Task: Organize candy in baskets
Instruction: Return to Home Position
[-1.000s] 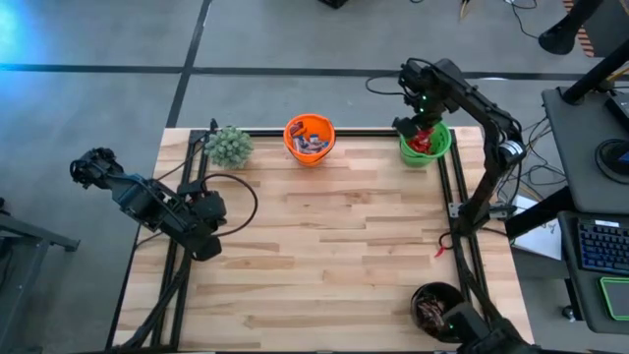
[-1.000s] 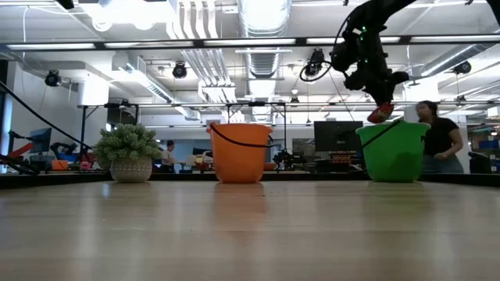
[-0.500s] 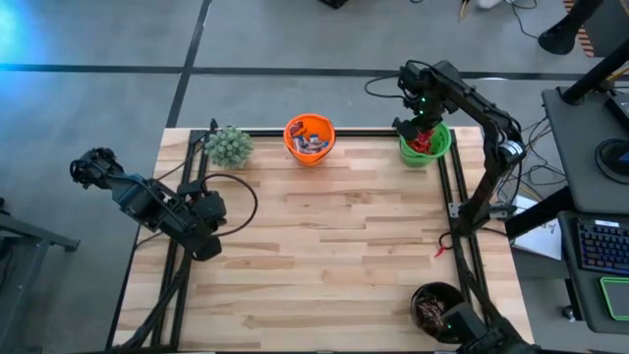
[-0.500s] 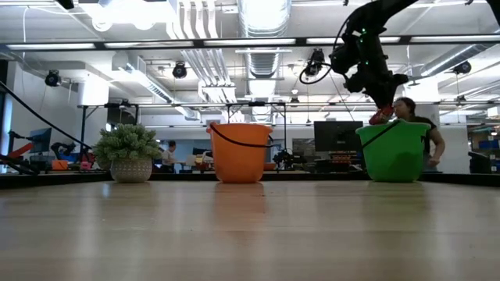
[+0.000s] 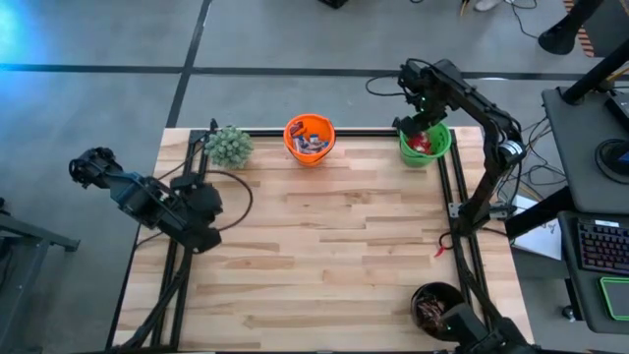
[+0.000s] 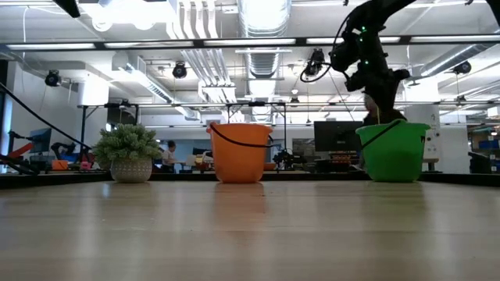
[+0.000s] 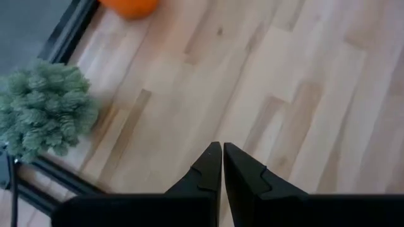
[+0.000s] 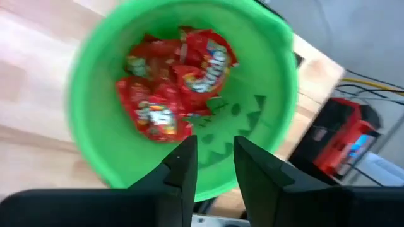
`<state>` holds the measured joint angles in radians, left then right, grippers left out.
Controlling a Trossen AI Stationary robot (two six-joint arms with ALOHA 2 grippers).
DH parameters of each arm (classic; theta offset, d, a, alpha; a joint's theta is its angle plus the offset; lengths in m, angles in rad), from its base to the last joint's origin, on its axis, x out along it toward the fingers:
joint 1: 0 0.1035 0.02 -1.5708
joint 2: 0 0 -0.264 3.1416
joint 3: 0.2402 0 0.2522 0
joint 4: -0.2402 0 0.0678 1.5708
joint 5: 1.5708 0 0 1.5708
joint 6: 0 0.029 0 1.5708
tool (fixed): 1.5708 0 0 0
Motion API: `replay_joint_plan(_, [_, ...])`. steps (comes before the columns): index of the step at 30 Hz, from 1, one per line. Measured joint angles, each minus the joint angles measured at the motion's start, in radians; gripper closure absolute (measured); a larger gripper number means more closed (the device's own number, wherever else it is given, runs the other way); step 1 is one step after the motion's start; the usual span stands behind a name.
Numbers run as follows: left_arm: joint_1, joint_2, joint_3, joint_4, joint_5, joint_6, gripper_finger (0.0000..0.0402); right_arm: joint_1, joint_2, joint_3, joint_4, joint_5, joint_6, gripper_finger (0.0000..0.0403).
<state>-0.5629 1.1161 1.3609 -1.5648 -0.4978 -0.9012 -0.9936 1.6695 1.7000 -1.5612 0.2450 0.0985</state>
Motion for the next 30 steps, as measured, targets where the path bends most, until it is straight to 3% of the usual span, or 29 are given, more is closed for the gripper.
replay_joint_plan(7, [-0.014,-0.101,-0.001,0.015,-0.087,-0.075,0.0402,0.034,-0.012,0.065,0.032,-0.142,0.007,0.0329])
replay_joint_plan(13, [-0.03,-0.206,-0.048,0.02,-0.261,-0.113,0.0402,0.087,-0.081,0.095,0.104,-0.177,0.007,0.0341])
replay_joint_plan(16, [-0.029,-0.257,-0.108,0.021,-0.297,-0.149,0.0402,0.107,-0.117,0.095,0.113,-0.178,0.006,0.0344])
replay_joint_plan(22, [-0.029,-0.352,-0.294,0.064,-0.312,-0.253,0.0402,0.112,-0.174,0.095,0.11,-0.177,0.017,0.0344])
replay_joint_plan(30, [-0.029,-0.533,-0.656,0.437,-0.462,-0.199,0.0402,0.112,-0.221,0.095,0.107,-0.18,0.065,0.0344])
